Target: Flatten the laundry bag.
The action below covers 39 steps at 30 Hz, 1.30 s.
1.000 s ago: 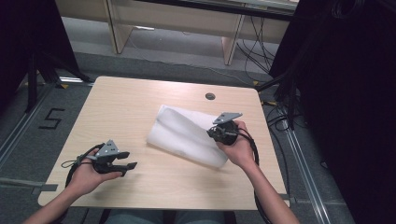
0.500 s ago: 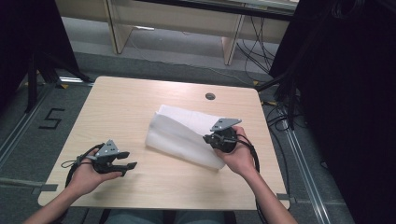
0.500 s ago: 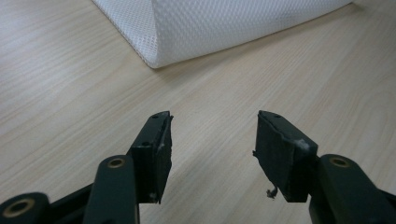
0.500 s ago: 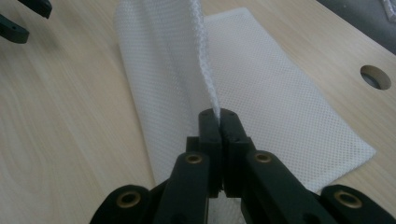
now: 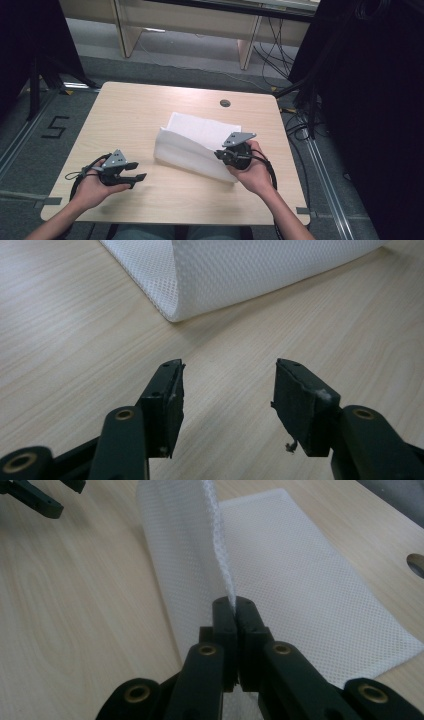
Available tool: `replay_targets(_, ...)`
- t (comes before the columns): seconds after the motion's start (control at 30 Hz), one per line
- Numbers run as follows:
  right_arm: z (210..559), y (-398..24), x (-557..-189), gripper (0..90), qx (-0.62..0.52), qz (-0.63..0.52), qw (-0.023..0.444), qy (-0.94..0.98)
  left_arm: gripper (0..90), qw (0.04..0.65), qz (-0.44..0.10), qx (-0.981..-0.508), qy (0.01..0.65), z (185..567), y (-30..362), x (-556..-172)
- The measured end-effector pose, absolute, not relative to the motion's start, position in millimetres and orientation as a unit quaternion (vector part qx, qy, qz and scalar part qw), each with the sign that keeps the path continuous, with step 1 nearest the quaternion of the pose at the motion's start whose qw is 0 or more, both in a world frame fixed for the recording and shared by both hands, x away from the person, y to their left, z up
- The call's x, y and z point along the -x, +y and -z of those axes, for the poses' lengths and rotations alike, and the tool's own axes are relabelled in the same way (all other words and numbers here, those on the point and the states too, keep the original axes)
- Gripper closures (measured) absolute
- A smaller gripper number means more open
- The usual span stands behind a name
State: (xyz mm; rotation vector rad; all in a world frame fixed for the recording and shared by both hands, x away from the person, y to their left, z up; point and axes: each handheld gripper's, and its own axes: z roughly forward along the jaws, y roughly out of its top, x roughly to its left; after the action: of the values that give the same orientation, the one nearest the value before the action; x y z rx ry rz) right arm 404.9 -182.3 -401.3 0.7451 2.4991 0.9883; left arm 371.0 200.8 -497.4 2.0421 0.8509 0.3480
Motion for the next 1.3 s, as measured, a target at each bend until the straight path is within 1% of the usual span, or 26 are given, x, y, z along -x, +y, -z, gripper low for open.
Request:
replay_targets(0.07,401.4,-180.9,-401.4,89.9,-0.263,-0.343,0.167,0.886,45.2,0.438,-0.139,-0.820,0.341,497.2,200.7,-371.2)
replay_targets(0.2,404.8,-178.1,-397.3,89.9,-0.260,-0.344,0.177,0.885,45.1,0.431,-0.140,-0.825,0.337,496.4,201.9,-371.4)
replay_targets(0.23,404.3,-177.5,-395.9,89.9,-0.261,-0.345,0.166,0.886,45.1,0.438,-0.139,-0.820,0.342,497.0,200.6,-371.0)
replay_targets(0.47,406.9,-175.9,-392.2,89.8,-0.253,-0.347,0.163,0.888,45.1,0.429,-0.141,-0.827,0.335,495.7,202.7,-371.5)
replay_targets(0.5,405.8,-175.9,-391.3,89.8,-0.254,-0.341,0.154,0.892,45.1,0.430,-0.143,-0.826,0.336,495.8,202.5,-371.4)
replay_targets(0.57,407.3,-174.8,-389.8,89.8,-0.254,-0.347,0.162,0.888,45.1,0.430,-0.146,-0.825,0.337,495.8,202.4,-371.1)
replay_targets(0.67,409.0,-173.5,-386.8,89.7,-0.256,-0.347,0.157,0.889,45.1,0.432,-0.144,-0.825,0.336,495.9,202.6,-371.4)
replay_targets(0.7,408.9,-173.8,-386.4,89.7,-0.252,-0.342,0.144,0.894,45.1,0.432,-0.144,-0.824,0.336,495.9,202.6,-371.3)
replay_targets(0.73,410.5,-173.0,-385.6,89.7,-0.251,-0.349,0.153,0.890,45.1,0.430,-0.147,-0.825,0.336,495.9,203.0,-371.7)
replay_targets(0.77,411.8,-172.2,-383.8,89.7,-0.258,-0.345,0.144,0.891,45.1,0.430,-0.146,-0.825,0.336,495.8,203.1,-371.7)
replay_targets(0.87,414.1,-171.7,-382.3,89.6,-0.251,-0.340,0.140,0.895,45.1,0.441,-0.144,-0.817,0.341,496.6,201.8,-370.9)
replay_targets(1.03,420.1,-170.7,-380.7,89.5,-0.242,-0.339,0.138,0.898,45.1,0.439,-0.146,-0.818,0.342,495.5,203.1,-370.5)
replay_targets(1.07,420.9,-170.7,-379.8,89.4,-0.250,-0.338,0.133,0.897,45.1,0.446,-0.144,-0.813,0.345,496.0,202.4,-370.1)
replay_targets(1.13,423.4,-169.8,-377.8,89.4,-0.252,-0.336,0.119,0.900,45.0,0.440,-0.137,-0.815,0.352,494.3,203.4,-368.8)
replay_targets(1.23,429.5,-168.6,-377.1,89.1,-0.239,-0.335,0.117,0.904,45.0,0.444,-0.141,-0.815,0.344,492.5,206.1,-367.9)
replay_targets(1.3,433.1,-166.2,-373.8,89.1,-0.249,-0.328,0.102,0.906,45.0,0.452,-0.141,-0.807,0.354,491.9,206.8,-365.9)
